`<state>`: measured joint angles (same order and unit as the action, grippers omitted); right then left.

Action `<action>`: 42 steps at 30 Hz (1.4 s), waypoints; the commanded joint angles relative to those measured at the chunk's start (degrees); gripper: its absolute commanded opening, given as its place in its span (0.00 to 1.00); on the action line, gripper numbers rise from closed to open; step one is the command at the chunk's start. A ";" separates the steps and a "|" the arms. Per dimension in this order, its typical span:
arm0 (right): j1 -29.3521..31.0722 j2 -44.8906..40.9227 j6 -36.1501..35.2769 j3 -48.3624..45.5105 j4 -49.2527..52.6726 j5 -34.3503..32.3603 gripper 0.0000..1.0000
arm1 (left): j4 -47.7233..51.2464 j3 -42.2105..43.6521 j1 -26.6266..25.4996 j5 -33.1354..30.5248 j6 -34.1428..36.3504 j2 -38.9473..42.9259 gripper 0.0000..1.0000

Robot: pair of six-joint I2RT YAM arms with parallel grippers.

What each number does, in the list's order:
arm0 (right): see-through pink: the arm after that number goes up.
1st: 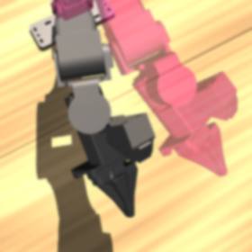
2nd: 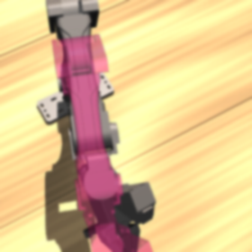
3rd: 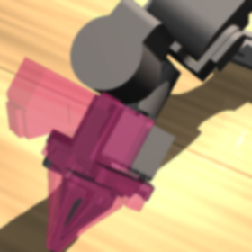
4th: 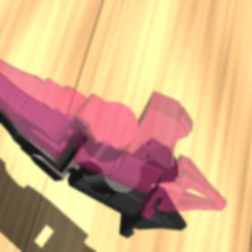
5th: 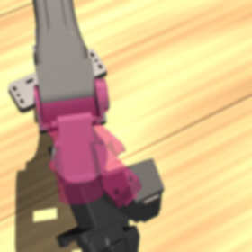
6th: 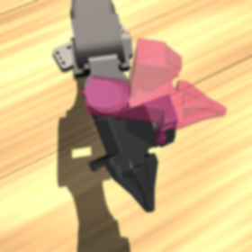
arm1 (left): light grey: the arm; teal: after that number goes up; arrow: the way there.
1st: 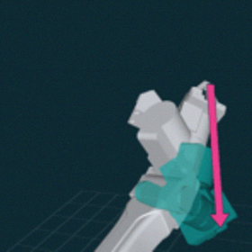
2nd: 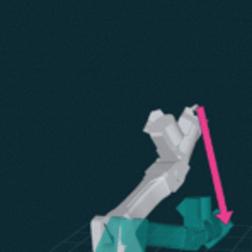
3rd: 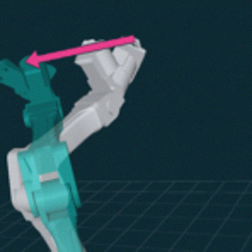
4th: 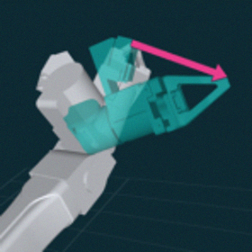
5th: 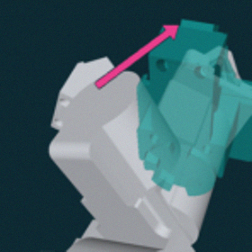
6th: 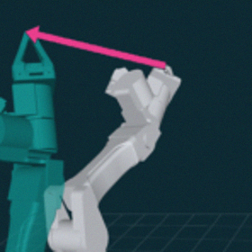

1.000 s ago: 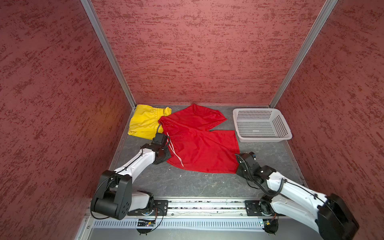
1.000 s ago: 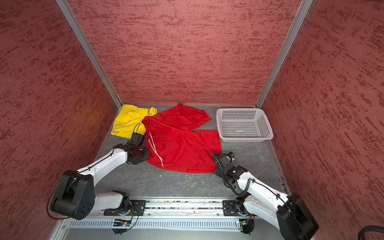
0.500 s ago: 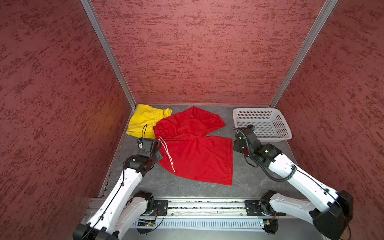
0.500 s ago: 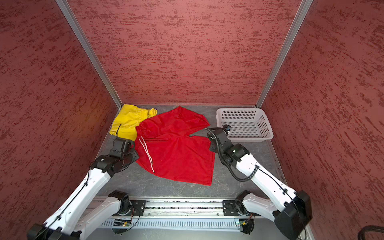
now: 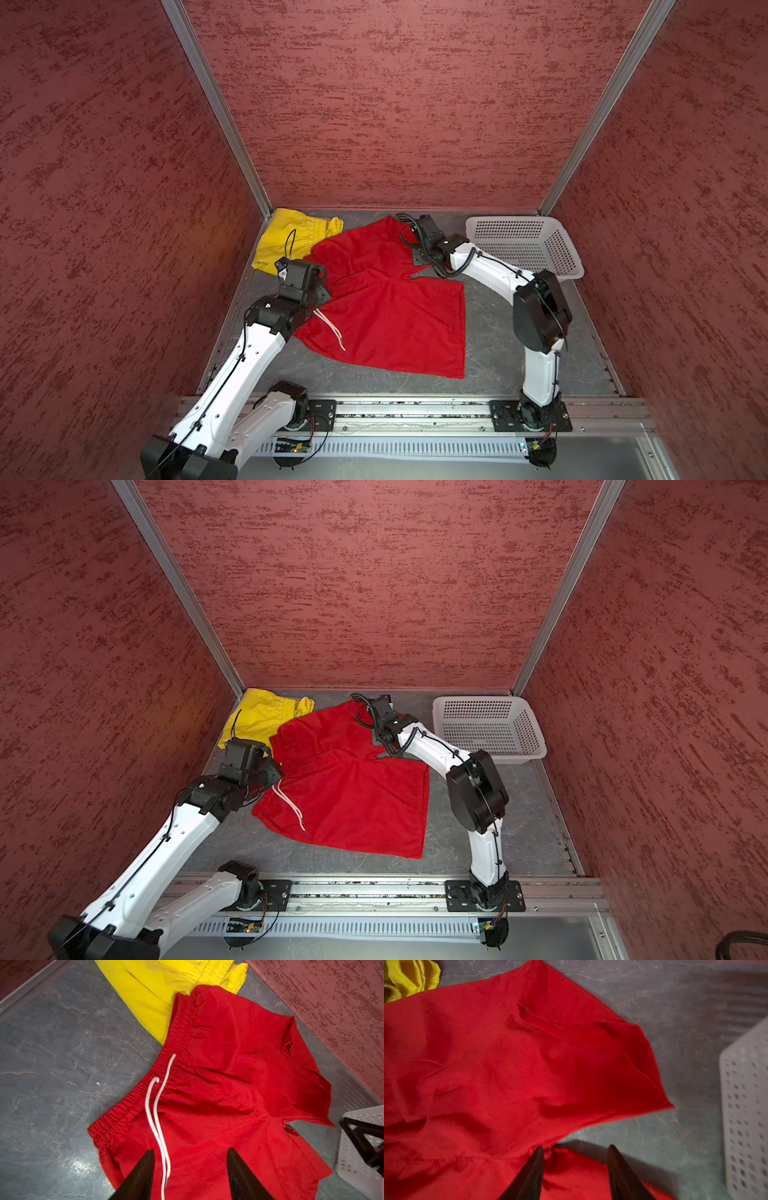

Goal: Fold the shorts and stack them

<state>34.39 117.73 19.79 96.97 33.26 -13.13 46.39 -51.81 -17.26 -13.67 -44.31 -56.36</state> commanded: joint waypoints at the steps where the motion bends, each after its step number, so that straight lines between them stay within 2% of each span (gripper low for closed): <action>1: -0.08 7.32 -3.46 7.23 0.86 4.53 0.47 | -9.23 -1.89 -2.10 2.70 0.55 -6.34 0.51; 6: -0.38 16.28 -1.99 14.89 1.60 5.96 0.46 | -17.11 -6.21 -5.49 2.08 2.49 -18.87 0.48; 11: -0.58 19.86 -0.62 16.43 2.78 6.38 0.45 | -21.67 -10.37 -5.09 3.67 3.86 -29.39 0.52; 14: -0.62 16.90 0.86 9.13 0.13 6.74 0.43 | -23.95 -12.16 -4.72 4.63 3.91 -34.19 0.52; 21: -0.20 -1.03 7.86 -19.42 -10.87 11.75 0.43 | -29.23 -15.51 -4.70 9.39 4.00 -43.30 0.52; 24: -0.22 -6.23 7.82 -24.47 -11.43 12.10 0.44 | -29.73 -16.25 -5.21 10.57 3.86 -46.90 0.51; 28: -0.45 -6.44 2.93 -17.77 -5.51 4.90 0.49 | -31.00 -14.82 -5.26 12.14 3.01 -49.91 0.47; 32: -1.72 -1.76 -0.24 -7.56 -0.45 0.72 0.51 | -32.61 -11.59 -4.92 11.90 2.55 -50.21 0.46; 42: -4.93 13.23 -1.00 12.06 6.80 1.99 0.55 | -34.26 -7.83 -2.78 13.57 2.38 -50.74 0.45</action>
<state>29.93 127.57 19.66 106.15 34.92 -10.04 11.84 -60.84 -20.58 -0.80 -41.76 -106.10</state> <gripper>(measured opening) 0.551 0.447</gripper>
